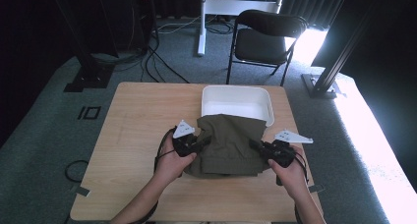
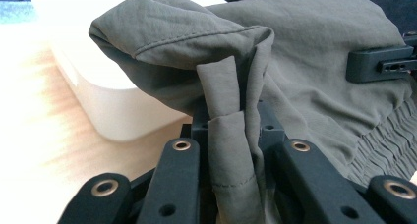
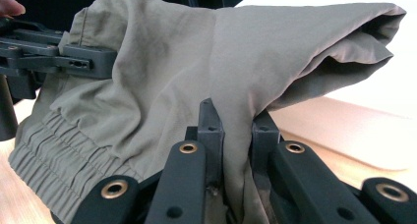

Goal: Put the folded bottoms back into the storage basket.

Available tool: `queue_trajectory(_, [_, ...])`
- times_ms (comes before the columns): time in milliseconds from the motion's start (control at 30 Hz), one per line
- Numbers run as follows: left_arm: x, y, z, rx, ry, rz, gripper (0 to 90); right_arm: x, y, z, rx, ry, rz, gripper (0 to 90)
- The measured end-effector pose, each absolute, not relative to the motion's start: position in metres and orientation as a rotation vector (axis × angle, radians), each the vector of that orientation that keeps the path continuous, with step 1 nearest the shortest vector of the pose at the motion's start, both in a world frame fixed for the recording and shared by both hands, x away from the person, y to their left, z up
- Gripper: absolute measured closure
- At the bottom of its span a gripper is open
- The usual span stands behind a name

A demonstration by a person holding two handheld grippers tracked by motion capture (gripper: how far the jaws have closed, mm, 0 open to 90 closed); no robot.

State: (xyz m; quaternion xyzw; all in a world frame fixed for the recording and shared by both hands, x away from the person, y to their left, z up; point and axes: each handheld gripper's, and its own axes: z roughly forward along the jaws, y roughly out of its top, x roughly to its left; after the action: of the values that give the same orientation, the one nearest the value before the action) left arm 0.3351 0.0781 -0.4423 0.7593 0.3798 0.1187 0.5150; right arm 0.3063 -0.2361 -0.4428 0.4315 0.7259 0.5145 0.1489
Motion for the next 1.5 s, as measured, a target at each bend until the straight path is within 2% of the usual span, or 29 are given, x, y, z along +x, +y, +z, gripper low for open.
queue_trajectory(367, [0.366, 0.067, -0.416, 1.784, 0.904, 0.305, 79.0, 0.335, -0.247, -0.416, 1.249, 2.021, 1.496, 80.5])
queue_trajectory(933, [0.411, 0.052, -0.393, 1.789, 0.909, 0.312, 79.2, 0.377, -0.258, -0.396, 1.302, 1.978, 1.494, 80.6])
queue_trajectory(1367, [0.456, 0.038, -0.390, 1.791, 0.947, 0.320, 79.2, 0.419, -0.265, -0.391, 1.394, 1.941, 1.478, 80.5])
queue_trajectory(1500, [0.468, 0.033, -0.398, 1.804, 1.004, 0.308, 79.2, 0.433, -0.267, -0.396, 1.432, 1.933, 1.462, 80.6])
